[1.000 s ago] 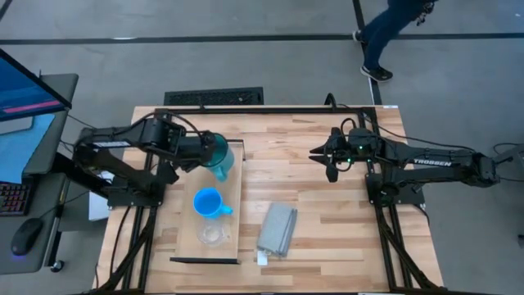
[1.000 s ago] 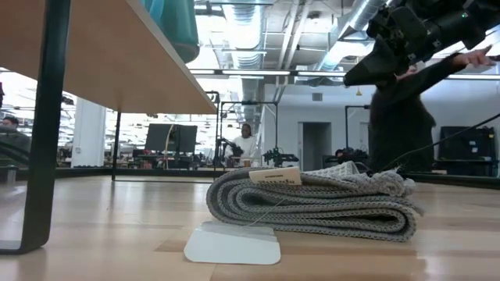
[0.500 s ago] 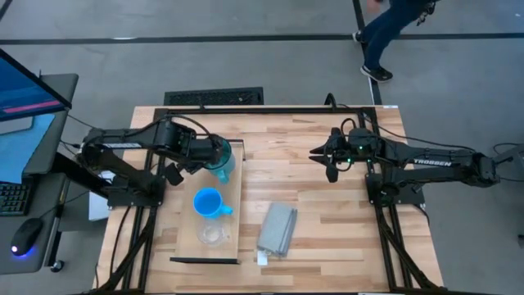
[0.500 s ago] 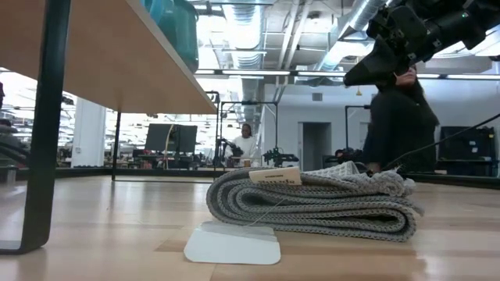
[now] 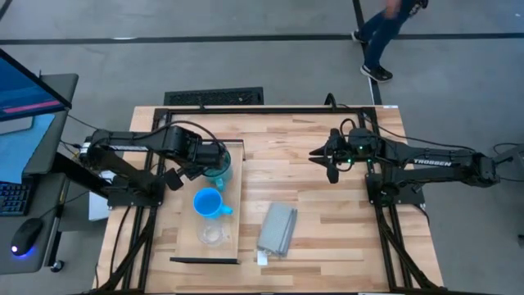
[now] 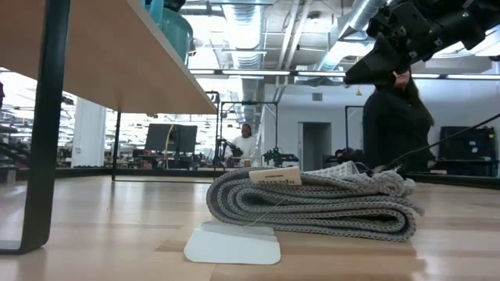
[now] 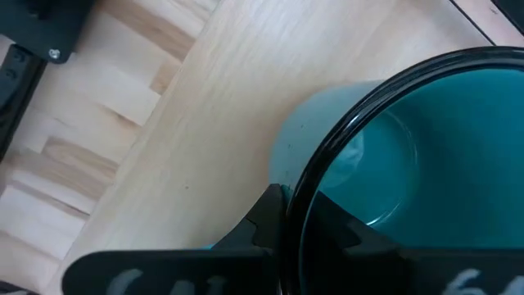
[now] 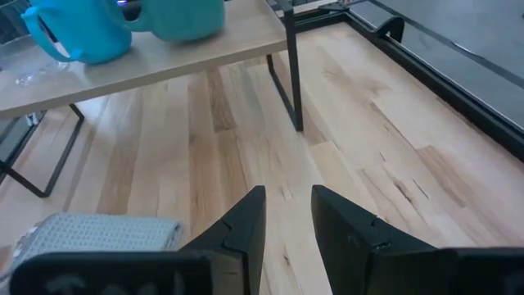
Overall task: Stack small to large cups/mugs on shelf
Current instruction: Put the blue mug on the shelf
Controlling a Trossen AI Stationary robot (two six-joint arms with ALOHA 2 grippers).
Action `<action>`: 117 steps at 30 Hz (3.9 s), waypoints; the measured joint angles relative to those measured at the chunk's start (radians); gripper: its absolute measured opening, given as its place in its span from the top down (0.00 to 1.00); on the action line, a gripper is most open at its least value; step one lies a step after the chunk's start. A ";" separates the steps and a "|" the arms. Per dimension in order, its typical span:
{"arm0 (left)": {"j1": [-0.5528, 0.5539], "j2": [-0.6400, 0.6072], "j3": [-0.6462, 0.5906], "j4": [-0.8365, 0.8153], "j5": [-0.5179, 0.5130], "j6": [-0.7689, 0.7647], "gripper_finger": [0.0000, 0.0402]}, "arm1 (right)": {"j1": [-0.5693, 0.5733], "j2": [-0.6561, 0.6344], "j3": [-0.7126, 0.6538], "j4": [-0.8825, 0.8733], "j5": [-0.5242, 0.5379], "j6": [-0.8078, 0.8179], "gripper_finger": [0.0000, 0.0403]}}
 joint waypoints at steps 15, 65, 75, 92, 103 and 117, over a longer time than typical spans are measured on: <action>0.009 0.028 -0.001 0.002 -0.028 0.007 0.97 | 0.000 0.000 0.000 0.007 -0.010 0.000 0.70; -0.029 -0.043 0.000 0.002 -0.010 0.080 0.79 | 0.000 0.000 0.000 0.005 -0.016 0.000 0.70; -0.061 -0.098 0.000 0.000 -0.314 0.072 0.79 | 0.000 0.000 0.000 0.006 -0.014 0.000 0.70; -0.140 -0.171 0.003 0.000 -0.441 0.084 0.79 | 0.000 0.000 0.000 0.013 -0.101 0.017 0.70; -0.215 -0.257 0.004 0.001 -0.755 0.374 0.80 | 0.072 0.041 0.001 0.417 -0.247 0.120 0.70; -0.267 -0.458 0.004 0.001 -0.892 0.936 0.80 | 0.132 0.516 0.256 0.634 -0.164 0.112 0.73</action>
